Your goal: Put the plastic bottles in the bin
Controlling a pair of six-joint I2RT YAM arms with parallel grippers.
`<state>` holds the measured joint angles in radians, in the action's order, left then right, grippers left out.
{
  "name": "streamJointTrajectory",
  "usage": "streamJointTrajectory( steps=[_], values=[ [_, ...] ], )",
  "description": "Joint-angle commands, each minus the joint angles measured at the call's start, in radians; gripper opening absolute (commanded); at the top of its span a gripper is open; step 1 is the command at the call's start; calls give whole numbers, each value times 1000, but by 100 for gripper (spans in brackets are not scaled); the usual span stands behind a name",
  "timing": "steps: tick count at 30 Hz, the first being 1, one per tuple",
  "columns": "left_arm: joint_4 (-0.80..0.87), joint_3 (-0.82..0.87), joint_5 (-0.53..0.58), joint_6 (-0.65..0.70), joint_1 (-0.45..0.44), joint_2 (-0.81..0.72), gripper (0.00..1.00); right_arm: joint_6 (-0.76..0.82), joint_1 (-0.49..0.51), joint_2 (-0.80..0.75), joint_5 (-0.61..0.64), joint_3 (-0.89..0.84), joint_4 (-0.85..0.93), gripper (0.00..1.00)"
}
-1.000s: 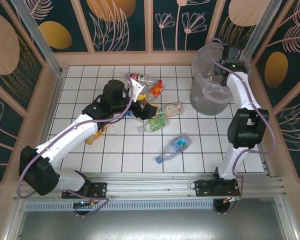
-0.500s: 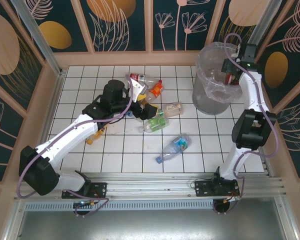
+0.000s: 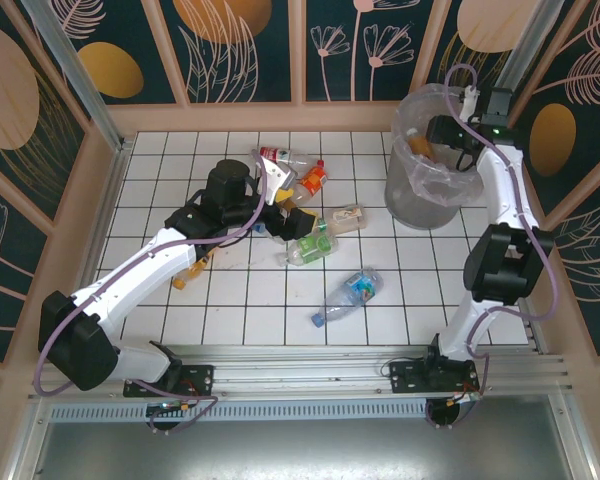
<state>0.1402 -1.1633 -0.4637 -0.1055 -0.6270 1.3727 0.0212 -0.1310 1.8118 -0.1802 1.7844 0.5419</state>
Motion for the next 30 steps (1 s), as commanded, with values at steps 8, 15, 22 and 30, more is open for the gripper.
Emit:
streamJointTrajectory(
  steps=[8,15,22,30],
  values=[
    [7,-27,-18,-6,4,3,99,-62,-2,-46,2,51,67,75],
    [6,-22,-18,-5,5,-6,99,-68,10,41,49,101,191,51],
    [7,-26,-23,-14,5,2,99,-39,51,129,71,104,254,47],
    [7,-29,-25,-17,4,3,99,-27,91,172,11,114,280,46]
  ],
)
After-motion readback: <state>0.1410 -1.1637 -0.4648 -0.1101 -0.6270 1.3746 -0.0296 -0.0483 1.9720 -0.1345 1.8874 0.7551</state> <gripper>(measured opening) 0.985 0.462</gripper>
